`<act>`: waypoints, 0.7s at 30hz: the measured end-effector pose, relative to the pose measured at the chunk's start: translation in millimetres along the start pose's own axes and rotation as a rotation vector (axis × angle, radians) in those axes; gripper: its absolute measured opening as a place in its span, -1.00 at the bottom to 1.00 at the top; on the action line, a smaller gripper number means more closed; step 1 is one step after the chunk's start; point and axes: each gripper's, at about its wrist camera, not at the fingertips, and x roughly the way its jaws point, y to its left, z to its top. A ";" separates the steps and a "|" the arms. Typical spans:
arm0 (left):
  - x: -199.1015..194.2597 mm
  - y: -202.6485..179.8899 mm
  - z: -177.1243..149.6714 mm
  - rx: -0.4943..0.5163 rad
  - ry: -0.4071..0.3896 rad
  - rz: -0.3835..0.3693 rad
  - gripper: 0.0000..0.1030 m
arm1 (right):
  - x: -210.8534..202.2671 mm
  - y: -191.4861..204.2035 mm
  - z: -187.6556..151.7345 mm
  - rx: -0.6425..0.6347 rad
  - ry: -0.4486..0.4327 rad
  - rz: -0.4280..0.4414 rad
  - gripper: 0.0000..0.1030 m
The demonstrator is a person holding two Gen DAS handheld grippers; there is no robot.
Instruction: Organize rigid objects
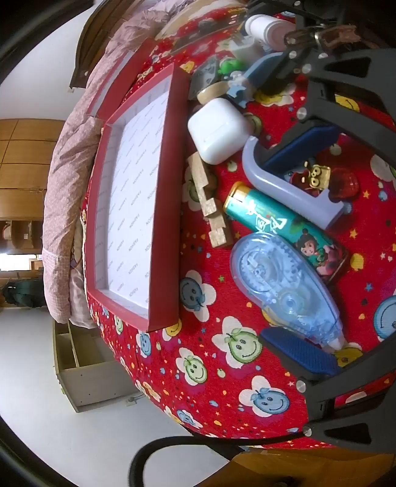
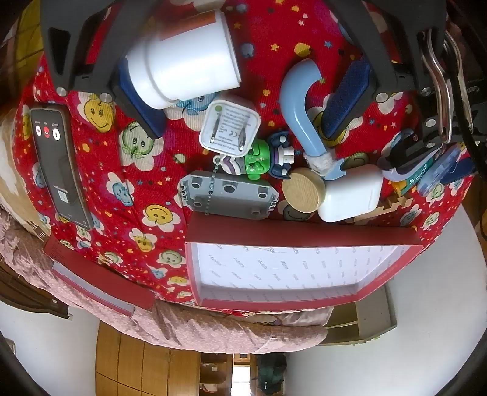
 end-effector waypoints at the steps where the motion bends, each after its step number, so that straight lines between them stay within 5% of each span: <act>1: 0.0 0.0 0.0 0.000 0.000 0.000 0.99 | -0.2 0.5 -0.1 0.002 0.000 -0.001 1.00; 21: 0.0 0.0 0.1 0.000 0.000 0.001 0.99 | 2.5 -2.9 1.3 0.004 -0.001 -0.005 1.00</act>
